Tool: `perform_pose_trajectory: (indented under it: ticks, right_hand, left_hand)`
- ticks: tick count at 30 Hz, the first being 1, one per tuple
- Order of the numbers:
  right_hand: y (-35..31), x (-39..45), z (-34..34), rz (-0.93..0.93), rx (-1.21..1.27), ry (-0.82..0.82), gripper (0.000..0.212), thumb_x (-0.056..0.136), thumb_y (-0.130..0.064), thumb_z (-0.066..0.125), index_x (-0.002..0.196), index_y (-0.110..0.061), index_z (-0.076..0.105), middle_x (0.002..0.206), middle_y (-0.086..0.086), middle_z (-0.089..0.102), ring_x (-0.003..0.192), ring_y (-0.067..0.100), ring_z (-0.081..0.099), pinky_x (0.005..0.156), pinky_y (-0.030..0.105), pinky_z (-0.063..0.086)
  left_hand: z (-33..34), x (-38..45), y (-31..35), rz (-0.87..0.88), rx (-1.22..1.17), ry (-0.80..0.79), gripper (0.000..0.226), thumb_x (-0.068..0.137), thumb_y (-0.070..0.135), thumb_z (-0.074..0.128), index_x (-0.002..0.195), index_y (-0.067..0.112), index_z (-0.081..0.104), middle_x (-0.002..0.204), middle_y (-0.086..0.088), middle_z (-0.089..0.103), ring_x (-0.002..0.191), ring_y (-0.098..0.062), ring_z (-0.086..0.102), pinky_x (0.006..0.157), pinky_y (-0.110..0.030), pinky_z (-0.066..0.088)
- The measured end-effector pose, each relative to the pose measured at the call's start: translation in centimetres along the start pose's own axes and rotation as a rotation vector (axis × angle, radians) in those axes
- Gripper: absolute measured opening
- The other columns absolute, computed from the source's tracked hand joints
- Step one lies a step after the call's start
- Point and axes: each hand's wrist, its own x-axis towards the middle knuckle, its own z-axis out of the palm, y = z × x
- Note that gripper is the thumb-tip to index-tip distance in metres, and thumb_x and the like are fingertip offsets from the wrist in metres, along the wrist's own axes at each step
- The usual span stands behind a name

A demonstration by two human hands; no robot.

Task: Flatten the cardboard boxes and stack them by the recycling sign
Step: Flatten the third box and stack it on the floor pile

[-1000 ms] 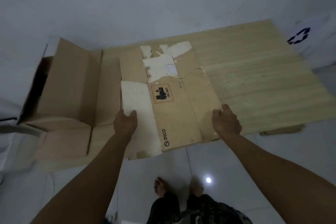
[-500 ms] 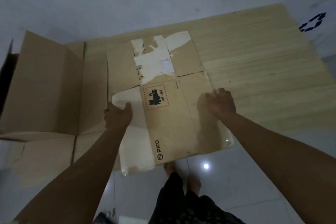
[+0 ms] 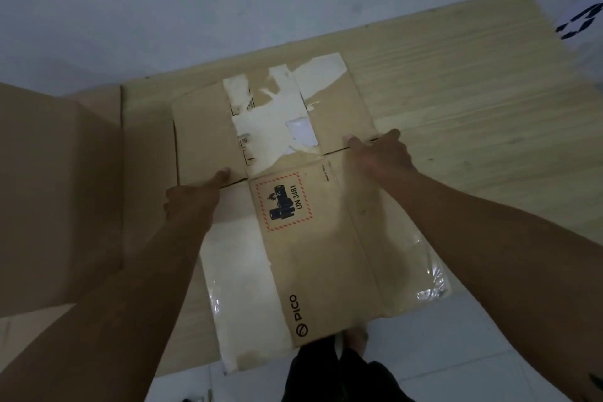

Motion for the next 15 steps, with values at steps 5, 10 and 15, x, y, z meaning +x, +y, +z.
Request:
perform_pose_trajectory:
  ticks: [5, 10, 15]
  right_hand:
    - [0.2, 0.9, -0.5, -0.015, 0.037, -0.035, 0.085, 0.071, -0.07, 0.07, 0.13, -0.016, 0.043, 0.131, 0.011, 0.056, 0.118, 0.035, 0.058, 0.097, 0.043, 0.047]
    - [0.0, 1.5, -1.2, -0.049, 0.053, -0.064, 0.095, 0.065, -0.073, 0.073, 0.134, -0.018, 0.04, 0.135, 0.011, 0.049, 0.121, 0.034, 0.054, 0.1, 0.043, 0.045]
    - [-0.8, 2.4, -1.0, -0.102, 0.159, -0.094, 0.081, 0.065, -0.068, 0.075, 0.127, -0.02, 0.053, 0.131, 0.005, 0.054, 0.112, 0.026, 0.059, 0.095, 0.037, 0.049]
  left_hand:
    - [-0.1, 1.8, -0.6, 0.043, -0.08, -0.013, 0.138, 0.003, 0.079, 0.081, 0.122, 0.011, 0.061, 0.121, -0.004, 0.064, 0.106, -0.028, 0.064, 0.088, -0.042, 0.055]
    - [-0.4, -1.0, 0.9, 0.294, -0.008, 0.042, 0.092, 0.053, 0.058, 0.087, 0.123, 0.009, 0.054, 0.124, -0.009, 0.062, 0.114, -0.03, 0.06, 0.094, -0.035, 0.048]
    - [-0.3, -0.6, 1.1, 0.421, 0.03, 0.084, 0.081, 0.066, 0.05, 0.083, 0.13, 0.011, 0.049, 0.129, -0.007, 0.058, 0.121, -0.029, 0.055, 0.097, -0.034, 0.042]
